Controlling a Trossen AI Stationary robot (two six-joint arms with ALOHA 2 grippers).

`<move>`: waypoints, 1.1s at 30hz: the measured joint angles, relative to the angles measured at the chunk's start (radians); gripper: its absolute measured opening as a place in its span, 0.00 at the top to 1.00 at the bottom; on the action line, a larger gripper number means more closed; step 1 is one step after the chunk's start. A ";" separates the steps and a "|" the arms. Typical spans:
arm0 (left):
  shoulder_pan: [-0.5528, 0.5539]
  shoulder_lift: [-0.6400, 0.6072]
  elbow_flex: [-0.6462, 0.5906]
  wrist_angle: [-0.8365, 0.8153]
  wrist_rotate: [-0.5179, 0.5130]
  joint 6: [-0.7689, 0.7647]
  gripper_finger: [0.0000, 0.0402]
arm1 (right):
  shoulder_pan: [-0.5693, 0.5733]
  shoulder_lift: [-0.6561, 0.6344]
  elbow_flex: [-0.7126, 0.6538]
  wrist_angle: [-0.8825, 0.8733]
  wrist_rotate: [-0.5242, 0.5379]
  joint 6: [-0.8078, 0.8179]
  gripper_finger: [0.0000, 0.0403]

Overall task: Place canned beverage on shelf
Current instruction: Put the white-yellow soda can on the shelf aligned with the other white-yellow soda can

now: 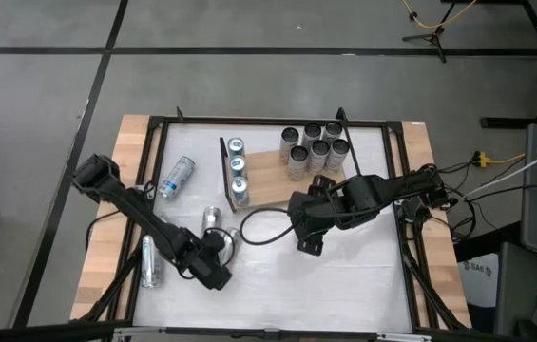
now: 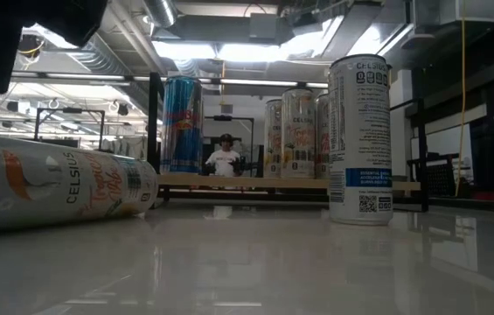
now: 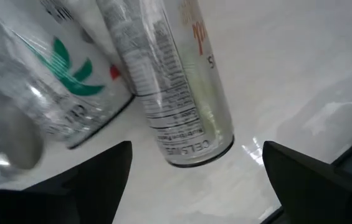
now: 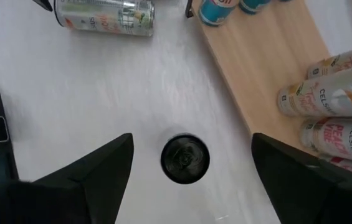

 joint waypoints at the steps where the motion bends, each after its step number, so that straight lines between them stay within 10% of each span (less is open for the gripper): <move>1: -0.004 0.008 0.000 0.009 0.000 -0.011 0.12 | 0.000 0.000 0.000 0.000 0.000 -0.005 0.20; 33: -0.009 0.181 0.000 0.085 -0.055 -0.112 0.22 | 0.000 0.000 0.000 0.000 -0.002 -0.060 0.20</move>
